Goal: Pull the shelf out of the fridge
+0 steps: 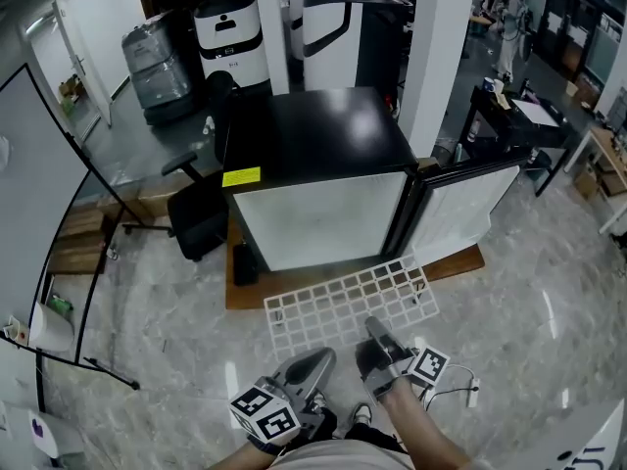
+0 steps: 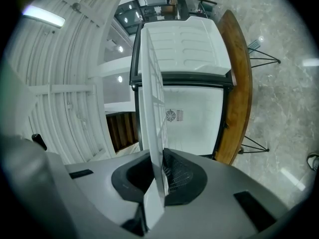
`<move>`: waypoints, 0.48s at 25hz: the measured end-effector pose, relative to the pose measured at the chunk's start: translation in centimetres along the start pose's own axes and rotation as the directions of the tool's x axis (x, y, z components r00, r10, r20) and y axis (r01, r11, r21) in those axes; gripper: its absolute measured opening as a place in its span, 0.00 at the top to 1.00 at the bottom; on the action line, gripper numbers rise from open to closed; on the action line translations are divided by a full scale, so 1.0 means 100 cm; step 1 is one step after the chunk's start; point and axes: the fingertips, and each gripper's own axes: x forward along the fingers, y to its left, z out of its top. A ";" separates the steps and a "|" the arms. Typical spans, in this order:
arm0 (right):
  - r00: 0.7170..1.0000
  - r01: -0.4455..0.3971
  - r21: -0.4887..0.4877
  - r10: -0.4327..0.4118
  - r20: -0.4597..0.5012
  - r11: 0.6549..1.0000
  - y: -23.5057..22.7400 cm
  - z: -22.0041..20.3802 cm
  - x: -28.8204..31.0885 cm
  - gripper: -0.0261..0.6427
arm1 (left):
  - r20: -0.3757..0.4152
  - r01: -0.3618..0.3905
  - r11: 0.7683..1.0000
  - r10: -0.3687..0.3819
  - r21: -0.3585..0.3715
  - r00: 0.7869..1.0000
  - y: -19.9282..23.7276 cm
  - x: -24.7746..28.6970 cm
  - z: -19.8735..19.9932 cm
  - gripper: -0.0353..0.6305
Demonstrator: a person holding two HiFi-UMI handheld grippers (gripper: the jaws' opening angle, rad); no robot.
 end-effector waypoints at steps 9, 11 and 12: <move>0.998 -0.018 0.004 0.018 -0.055 1.000 0.015 0.023 -0.072 0.90 | 0.035 -0.072 0.997 0.072 0.010 0.997 -0.056 0.020 -0.040 0.94; 0.998 -0.021 0.001 0.021 -0.057 1.000 0.017 0.030 -0.089 0.90 | 0.034 -0.079 0.997 0.078 0.015 0.996 -0.070 0.025 -0.050 0.94; 0.998 -0.020 0.002 0.020 -0.056 1.000 0.017 0.034 -0.097 0.90 | 0.034 -0.084 0.996 0.084 0.016 0.996 -0.077 0.026 -0.054 0.94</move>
